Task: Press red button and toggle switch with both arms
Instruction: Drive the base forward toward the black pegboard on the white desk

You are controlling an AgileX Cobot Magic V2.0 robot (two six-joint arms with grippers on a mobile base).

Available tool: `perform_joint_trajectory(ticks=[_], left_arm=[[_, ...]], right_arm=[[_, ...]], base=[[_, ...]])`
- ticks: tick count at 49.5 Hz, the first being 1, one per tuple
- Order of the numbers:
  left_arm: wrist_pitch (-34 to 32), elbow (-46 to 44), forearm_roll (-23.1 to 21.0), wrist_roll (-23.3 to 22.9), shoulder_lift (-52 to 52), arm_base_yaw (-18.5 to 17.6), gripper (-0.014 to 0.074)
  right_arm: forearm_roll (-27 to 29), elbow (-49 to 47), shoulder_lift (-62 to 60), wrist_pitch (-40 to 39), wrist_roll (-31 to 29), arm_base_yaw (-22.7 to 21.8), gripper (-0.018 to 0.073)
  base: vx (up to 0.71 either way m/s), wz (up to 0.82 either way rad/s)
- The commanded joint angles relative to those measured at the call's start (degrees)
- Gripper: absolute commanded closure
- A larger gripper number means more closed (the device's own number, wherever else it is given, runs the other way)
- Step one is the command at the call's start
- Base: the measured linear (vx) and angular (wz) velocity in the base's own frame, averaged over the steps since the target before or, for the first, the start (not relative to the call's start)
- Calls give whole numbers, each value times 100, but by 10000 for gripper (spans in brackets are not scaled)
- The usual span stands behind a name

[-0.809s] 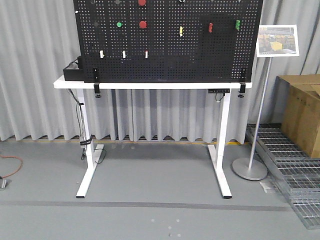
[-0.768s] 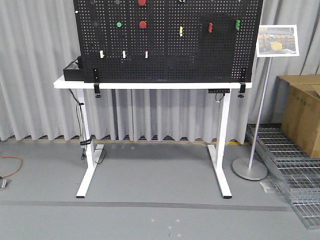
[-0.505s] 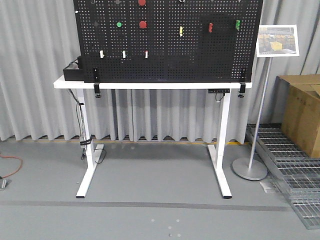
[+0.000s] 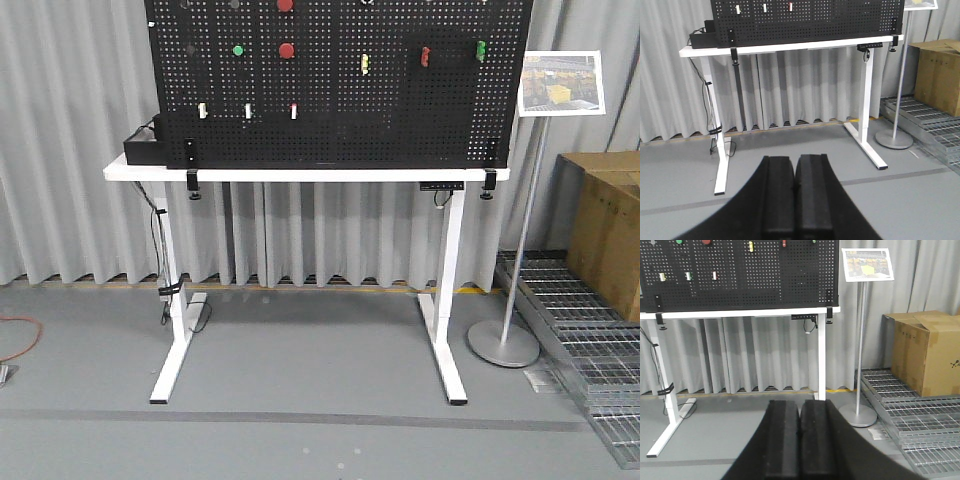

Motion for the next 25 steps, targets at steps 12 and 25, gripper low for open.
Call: perform_joint_trajectory(ticks=[12, 25], left_arm=[[-461, 194, -44, -51, -34, -12, 594], [-461, 194, -44, -51, -34, -12, 594]], right_arm=[[-67, 57, -91, -468, -42, -16, 562], [-67, 57, -91, -468, -42, -16, 562]], base=[[27, -8], [42, 3]])
